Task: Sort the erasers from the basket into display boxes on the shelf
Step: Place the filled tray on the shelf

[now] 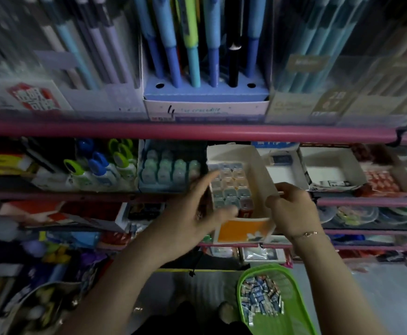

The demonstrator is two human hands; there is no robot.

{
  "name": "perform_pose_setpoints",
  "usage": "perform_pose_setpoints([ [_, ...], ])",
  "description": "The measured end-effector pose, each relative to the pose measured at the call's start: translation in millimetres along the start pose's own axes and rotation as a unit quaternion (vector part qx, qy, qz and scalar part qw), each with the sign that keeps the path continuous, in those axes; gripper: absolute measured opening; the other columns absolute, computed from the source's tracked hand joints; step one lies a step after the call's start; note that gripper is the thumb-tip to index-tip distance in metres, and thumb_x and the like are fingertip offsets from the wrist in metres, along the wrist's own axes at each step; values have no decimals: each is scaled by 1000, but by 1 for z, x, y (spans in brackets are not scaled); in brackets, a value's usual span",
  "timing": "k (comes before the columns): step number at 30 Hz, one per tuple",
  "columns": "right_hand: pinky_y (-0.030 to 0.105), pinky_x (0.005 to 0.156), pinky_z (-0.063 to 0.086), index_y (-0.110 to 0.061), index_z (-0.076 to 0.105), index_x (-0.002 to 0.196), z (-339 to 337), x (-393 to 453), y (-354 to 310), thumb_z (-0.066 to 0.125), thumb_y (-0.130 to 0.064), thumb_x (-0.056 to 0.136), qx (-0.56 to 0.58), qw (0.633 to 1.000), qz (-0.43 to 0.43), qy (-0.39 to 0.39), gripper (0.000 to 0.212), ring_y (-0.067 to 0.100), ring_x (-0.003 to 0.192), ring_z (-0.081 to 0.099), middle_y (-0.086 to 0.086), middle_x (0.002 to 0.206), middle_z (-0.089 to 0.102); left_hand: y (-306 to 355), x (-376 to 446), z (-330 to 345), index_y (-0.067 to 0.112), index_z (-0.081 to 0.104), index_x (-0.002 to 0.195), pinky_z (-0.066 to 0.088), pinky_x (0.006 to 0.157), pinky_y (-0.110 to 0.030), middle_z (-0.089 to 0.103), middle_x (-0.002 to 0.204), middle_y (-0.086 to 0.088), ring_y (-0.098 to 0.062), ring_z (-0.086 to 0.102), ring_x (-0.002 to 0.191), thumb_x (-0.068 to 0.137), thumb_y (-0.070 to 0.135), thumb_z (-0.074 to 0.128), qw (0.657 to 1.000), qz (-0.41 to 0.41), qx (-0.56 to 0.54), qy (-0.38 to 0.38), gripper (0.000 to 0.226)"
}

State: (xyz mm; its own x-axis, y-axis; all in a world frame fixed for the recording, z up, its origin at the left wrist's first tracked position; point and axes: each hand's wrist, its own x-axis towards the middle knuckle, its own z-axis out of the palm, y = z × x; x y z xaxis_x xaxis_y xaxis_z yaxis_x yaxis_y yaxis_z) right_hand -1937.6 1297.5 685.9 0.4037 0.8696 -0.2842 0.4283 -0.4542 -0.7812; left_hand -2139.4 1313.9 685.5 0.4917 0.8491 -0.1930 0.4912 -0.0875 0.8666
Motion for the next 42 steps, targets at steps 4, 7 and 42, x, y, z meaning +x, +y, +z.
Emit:
perform_pose_setpoints([
  [4,25,60,47,-29,42,131,-12,5,-4,50,-34,93,-15,992,-57,-114,40,12,75,61,-9,88,61,-3,-7,15,61,29,131,43,98,-27,34,144,23,-1,44,124,78,56,66,990,32,131,30,65],
  [7,21,77,52,-44,31,135,-26,3,-2,64,-54,73,-19,966,-122,-226,71,7,94,62,-17,111,54,-3,11,16,40,50,115,54,79,-32,57,113,12,-6,59,95,85,40,66,983,38,143,109,34],
  [42,44,112,19,-18,34,142,-14,64,38,65,-12,75,-286,900,-330,3,74,29,125,43,10,129,52,-4,55,19,18,51,130,32,109,-43,32,149,-9,-28,33,134,86,35,65,906,33,384,177,49],
])
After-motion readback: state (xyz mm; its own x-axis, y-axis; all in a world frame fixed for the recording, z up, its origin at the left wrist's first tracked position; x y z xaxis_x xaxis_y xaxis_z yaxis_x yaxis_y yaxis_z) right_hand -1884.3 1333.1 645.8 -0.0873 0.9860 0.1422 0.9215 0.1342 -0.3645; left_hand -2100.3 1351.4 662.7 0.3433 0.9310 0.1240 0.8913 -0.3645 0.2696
